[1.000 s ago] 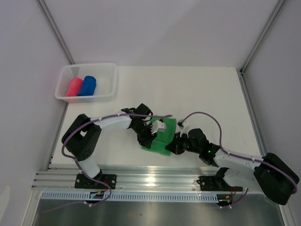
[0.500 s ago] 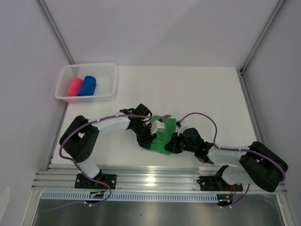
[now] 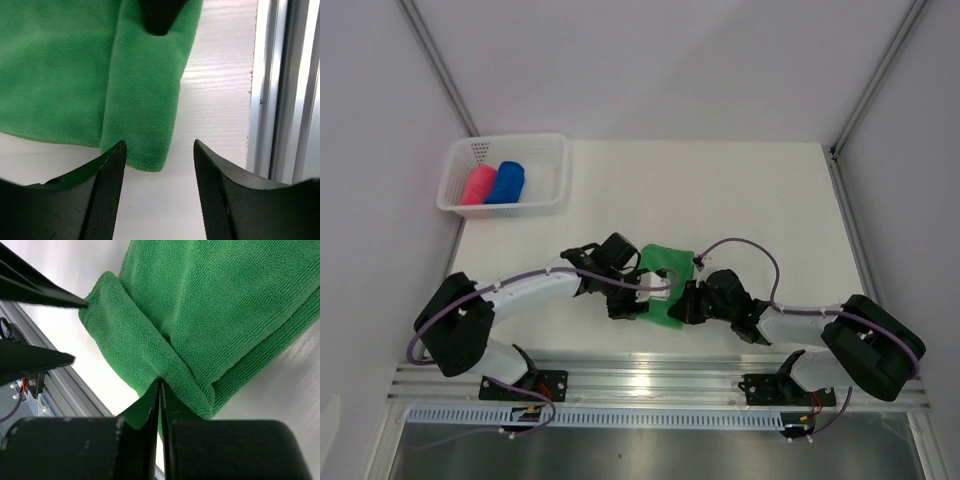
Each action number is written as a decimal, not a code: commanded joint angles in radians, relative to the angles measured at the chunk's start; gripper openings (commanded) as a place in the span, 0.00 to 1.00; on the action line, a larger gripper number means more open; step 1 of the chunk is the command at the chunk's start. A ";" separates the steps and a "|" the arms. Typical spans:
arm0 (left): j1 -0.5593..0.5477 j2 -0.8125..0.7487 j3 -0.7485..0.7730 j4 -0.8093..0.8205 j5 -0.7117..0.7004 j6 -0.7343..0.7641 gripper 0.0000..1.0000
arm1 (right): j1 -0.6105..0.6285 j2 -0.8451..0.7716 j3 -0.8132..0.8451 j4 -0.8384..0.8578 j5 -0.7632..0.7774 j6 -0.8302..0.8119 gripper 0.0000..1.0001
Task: Roll the towels
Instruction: Roll the towel
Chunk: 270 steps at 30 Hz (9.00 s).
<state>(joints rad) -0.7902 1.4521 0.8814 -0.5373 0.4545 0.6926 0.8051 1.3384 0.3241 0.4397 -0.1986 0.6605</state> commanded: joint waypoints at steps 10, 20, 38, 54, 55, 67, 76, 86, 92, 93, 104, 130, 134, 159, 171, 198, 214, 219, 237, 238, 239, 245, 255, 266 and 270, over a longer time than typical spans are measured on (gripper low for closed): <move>-0.116 -0.001 -0.110 0.183 -0.227 0.169 0.61 | -0.009 0.015 0.004 0.016 0.018 -0.001 0.06; -0.162 0.091 -0.167 0.260 -0.350 0.186 0.55 | -0.010 -0.053 0.000 -0.016 0.010 -0.035 0.06; 0.000 -0.007 -0.046 -0.047 0.031 0.048 0.01 | 0.074 -0.318 -0.003 -0.111 -0.053 -0.331 0.29; 0.071 0.116 0.122 -0.279 0.179 0.119 0.08 | 0.344 -0.463 -0.047 -0.081 0.137 -0.823 0.45; 0.071 0.126 0.125 -0.288 0.179 0.126 0.09 | 0.353 -0.443 -0.027 -0.097 0.184 -0.846 0.45; 0.072 0.180 0.169 -0.325 0.182 0.134 0.11 | 0.416 -0.349 0.040 -0.131 0.327 -1.061 0.50; 0.074 0.205 0.182 -0.328 0.182 0.140 0.11 | 0.416 -0.274 0.023 -0.164 0.163 -1.035 0.53; 0.082 0.202 0.168 -0.340 0.216 0.154 0.12 | 0.416 -0.110 0.027 -0.058 0.274 -0.993 0.53; 0.082 0.208 0.169 -0.355 0.216 0.171 0.12 | 0.416 -0.100 0.020 -0.050 0.329 -0.961 0.52; 0.083 0.209 0.171 -0.357 0.216 0.176 0.13 | 0.417 -0.100 0.018 -0.050 0.332 -0.957 0.52; 0.098 0.172 0.131 -0.319 0.210 0.156 0.31 | 0.413 -0.113 0.017 -0.098 0.289 -0.839 0.00; 0.146 -0.038 -0.079 -0.224 0.294 0.059 0.21 | 0.243 -0.192 0.053 -0.214 -0.162 -0.440 0.00; 0.152 -0.050 -0.075 -0.139 0.248 -0.030 0.38 | 0.180 -0.162 0.049 -0.199 -0.243 -0.397 0.00; 0.224 -0.294 -0.024 -0.041 0.079 -0.033 0.52 | -0.187 0.243 0.266 -0.279 -0.565 -0.366 0.00; 0.120 0.005 0.040 0.082 -0.040 -0.070 0.51 | -0.204 0.337 0.329 -0.332 -0.553 -0.392 0.00; 0.143 0.211 0.073 0.002 0.015 -0.134 0.43 | 0.091 -0.185 0.136 -0.166 -0.036 -0.263 0.16; 0.151 0.192 0.077 -0.010 0.016 -0.122 0.46 | 0.095 0.073 0.113 0.172 0.019 -0.085 0.05; 0.151 0.165 0.093 -0.026 0.004 -0.110 0.46 | 0.036 0.168 0.107 0.212 -0.008 -0.026 0.04; 0.097 -0.082 0.032 0.005 -0.029 -0.005 0.54 | -0.006 0.358 0.055 0.357 -0.025 0.122 0.02; 0.085 -0.084 0.015 0.025 -0.057 0.014 0.54 | -0.004 0.355 0.055 0.353 -0.027 0.120 0.02; 0.069 -0.082 -0.020 0.071 -0.110 0.027 0.54 | -0.006 0.352 0.056 0.346 -0.031 0.117 0.02; -0.009 -0.061 -0.140 0.207 -0.284 0.097 0.57 | -0.006 0.324 0.066 0.306 -0.042 0.090 0.02; -0.116 -0.092 -0.279 0.341 -0.375 0.191 0.66 | -0.001 0.297 0.069 0.274 -0.035 0.062 0.02; -0.116 0.054 -0.257 0.343 -0.409 0.182 0.18 | -0.004 0.225 0.072 0.215 -0.079 -0.012 0.06; -0.107 0.002 -0.254 0.257 -0.338 0.157 0.06 | 0.006 0.113 0.064 0.148 -0.101 -0.135 0.12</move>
<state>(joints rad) -0.9047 1.4490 0.6437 -0.1413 0.0399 0.8906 0.7979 1.5387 0.4076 0.7086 -0.2729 0.6567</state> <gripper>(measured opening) 0.117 0.108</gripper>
